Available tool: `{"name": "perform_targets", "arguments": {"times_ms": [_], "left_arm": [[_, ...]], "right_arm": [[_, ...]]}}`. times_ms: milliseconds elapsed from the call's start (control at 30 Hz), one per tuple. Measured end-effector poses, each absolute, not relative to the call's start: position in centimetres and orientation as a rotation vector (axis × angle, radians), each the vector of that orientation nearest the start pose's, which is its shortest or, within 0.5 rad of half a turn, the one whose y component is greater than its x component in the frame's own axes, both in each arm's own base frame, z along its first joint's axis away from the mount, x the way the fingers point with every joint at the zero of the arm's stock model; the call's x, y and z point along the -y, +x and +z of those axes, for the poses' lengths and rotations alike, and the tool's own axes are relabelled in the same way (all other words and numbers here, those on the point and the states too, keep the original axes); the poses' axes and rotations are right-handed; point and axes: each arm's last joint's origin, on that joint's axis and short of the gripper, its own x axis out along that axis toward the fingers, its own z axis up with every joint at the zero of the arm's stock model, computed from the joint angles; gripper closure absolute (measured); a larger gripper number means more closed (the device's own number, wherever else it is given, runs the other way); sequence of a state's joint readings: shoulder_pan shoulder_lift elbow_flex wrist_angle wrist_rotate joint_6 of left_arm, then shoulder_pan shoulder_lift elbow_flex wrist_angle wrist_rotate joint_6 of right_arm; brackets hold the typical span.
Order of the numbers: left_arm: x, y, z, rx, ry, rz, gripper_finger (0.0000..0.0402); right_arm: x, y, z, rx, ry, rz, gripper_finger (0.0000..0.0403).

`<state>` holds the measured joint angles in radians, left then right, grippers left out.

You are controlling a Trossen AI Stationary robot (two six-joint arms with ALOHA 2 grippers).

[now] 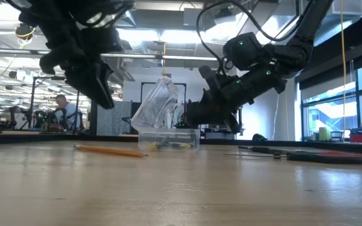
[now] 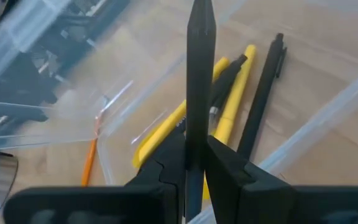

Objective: Pick & place school supplies into a supply box
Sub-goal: Put the black pen into the transparent supply box

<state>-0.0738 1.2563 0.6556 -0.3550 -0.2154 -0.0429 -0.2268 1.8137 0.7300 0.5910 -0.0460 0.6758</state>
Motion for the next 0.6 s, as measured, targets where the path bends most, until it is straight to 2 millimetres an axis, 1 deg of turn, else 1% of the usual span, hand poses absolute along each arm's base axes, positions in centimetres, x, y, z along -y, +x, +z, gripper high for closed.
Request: {"name": "perform_targets", "arguments": {"times_ms": [200,300,433,600], "left_arm": [[1.2,23.5,17.3,-1.01,0.105,0.137,0.0315],[1.3,23.6,16.8,-1.038,0.102,0.083,0.0315],[1.5,23.7,16.3,-1.061,0.09,0.007,0.0315],[1.5,23.8,16.1,-1.071,0.096,0.005,0.0315]], "right_arm": [[7.4,32.8,12.6,-0.41,0.727,-0.336,0.0348],[7.4,32.8,12.6,-0.41,0.723,-0.335,0.0348],[7.4,32.8,12.6,-0.41,0.721,-0.335,0.0348],[7.4,32.8,12.6,-0.412,0.709,-0.332,0.0347]]}}
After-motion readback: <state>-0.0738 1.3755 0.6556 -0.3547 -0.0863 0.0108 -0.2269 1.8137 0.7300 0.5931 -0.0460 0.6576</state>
